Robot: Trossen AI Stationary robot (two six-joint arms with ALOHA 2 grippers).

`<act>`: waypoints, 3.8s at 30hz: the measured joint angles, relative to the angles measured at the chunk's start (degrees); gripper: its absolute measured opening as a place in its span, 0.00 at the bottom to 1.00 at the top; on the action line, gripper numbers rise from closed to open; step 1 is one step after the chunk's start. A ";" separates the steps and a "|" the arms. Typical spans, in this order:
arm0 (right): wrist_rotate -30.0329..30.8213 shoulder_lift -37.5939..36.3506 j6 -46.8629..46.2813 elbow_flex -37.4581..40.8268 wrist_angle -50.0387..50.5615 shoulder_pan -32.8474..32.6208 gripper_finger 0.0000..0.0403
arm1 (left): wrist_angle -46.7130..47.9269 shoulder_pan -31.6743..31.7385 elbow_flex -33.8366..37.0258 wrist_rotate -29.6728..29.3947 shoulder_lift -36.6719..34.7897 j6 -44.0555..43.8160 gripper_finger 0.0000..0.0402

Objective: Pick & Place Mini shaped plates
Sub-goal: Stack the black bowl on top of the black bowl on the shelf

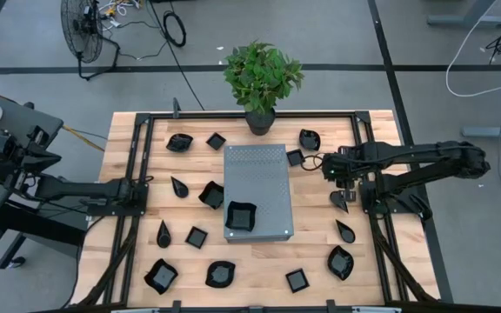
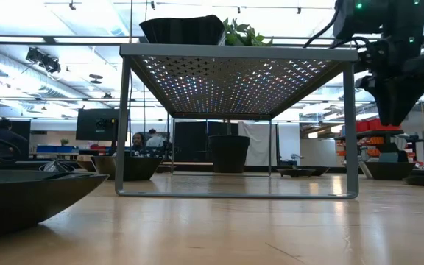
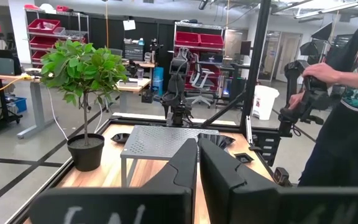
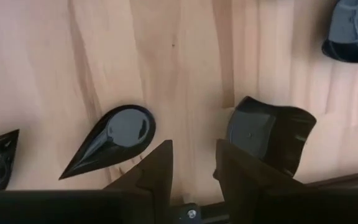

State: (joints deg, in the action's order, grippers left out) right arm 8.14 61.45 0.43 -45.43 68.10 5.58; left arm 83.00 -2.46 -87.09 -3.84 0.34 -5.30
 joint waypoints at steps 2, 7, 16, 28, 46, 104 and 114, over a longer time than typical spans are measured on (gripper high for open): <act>0.00 0.00 0.00 0.00 -0.14 1.12 0.32 | 0.00 0.00 0.00 0.00 0.00 0.00 0.06; 0.01 0.00 0.50 0.00 -0.17 5.22 0.34 | -0.02 -0.01 -0.02 0.00 0.00 -0.02 0.06; 0.02 1.75 2.03 0.00 -1.15 11.29 0.42 | -0.02 0.00 0.00 0.00 0.02 -0.02 0.06; 0.00 9.05 3.04 1.32 -4.79 13.96 0.57 | -0.02 -0.02 -0.01 0.00 0.00 -0.02 0.06; -1.92 12.84 -5.52 1.70 -6.98 19.17 0.57 | -0.02 -0.01 -0.02 0.00 0.00 0.00 0.06; 8.35 12.81 -57.48 11.78 -25.98 19.26 0.57 | -0.02 -0.01 -0.02 0.00 0.00 0.01 0.06; 8.12 12.81 -58.51 11.78 -26.08 19.25 0.45 | -0.02 0.00 0.00 0.00 0.00 -0.02 0.06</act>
State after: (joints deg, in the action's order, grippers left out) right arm 16.26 74.26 -58.08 -33.65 42.02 24.83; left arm 82.98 -2.46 -87.09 -3.84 0.34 -5.32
